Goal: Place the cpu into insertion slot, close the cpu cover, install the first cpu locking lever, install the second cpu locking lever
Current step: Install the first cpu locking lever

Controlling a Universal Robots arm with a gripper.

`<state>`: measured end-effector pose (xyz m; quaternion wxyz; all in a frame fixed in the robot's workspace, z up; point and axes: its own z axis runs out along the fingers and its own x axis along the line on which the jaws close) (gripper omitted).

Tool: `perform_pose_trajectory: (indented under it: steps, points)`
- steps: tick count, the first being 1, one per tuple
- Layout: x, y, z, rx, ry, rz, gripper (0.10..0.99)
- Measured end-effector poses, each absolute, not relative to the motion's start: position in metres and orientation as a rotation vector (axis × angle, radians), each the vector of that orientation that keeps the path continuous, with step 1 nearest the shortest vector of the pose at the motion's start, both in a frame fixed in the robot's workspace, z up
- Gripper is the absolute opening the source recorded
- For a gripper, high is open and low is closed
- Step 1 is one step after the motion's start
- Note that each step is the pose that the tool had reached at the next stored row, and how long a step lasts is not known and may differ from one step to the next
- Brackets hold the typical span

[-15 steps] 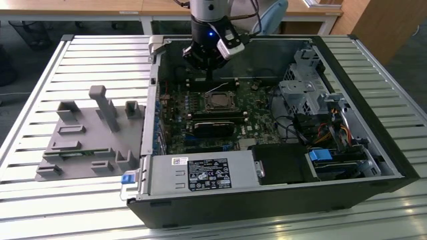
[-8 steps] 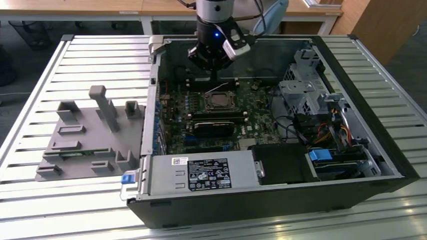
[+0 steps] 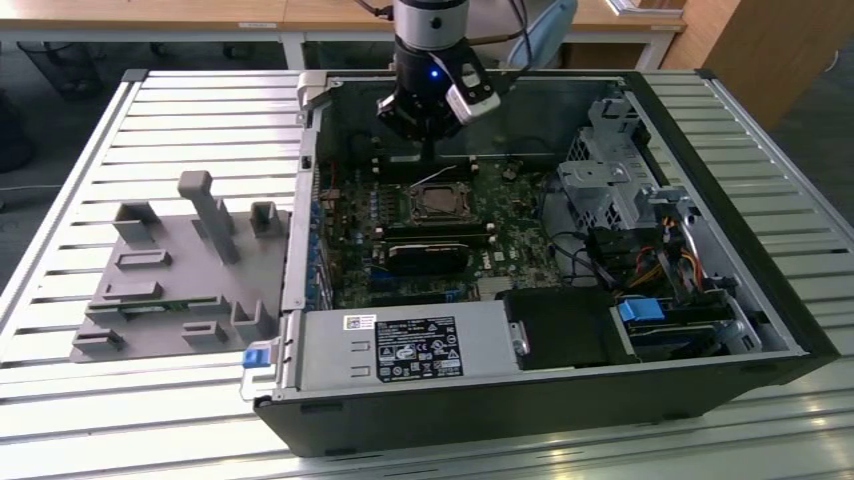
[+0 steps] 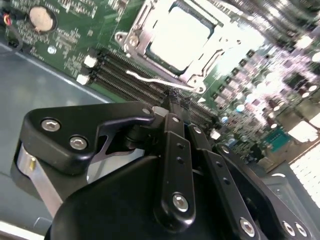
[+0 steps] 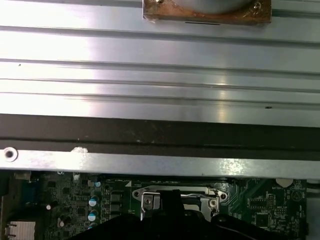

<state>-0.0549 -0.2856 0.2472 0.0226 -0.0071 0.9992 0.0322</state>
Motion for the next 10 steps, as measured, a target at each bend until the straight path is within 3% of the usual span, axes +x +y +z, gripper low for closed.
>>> perform_pose_trajectory:
  steps: [10]
  points:
    - [-0.0503, -0.2856, 0.2401, -0.019, 3.094, 0.116, 0.106]
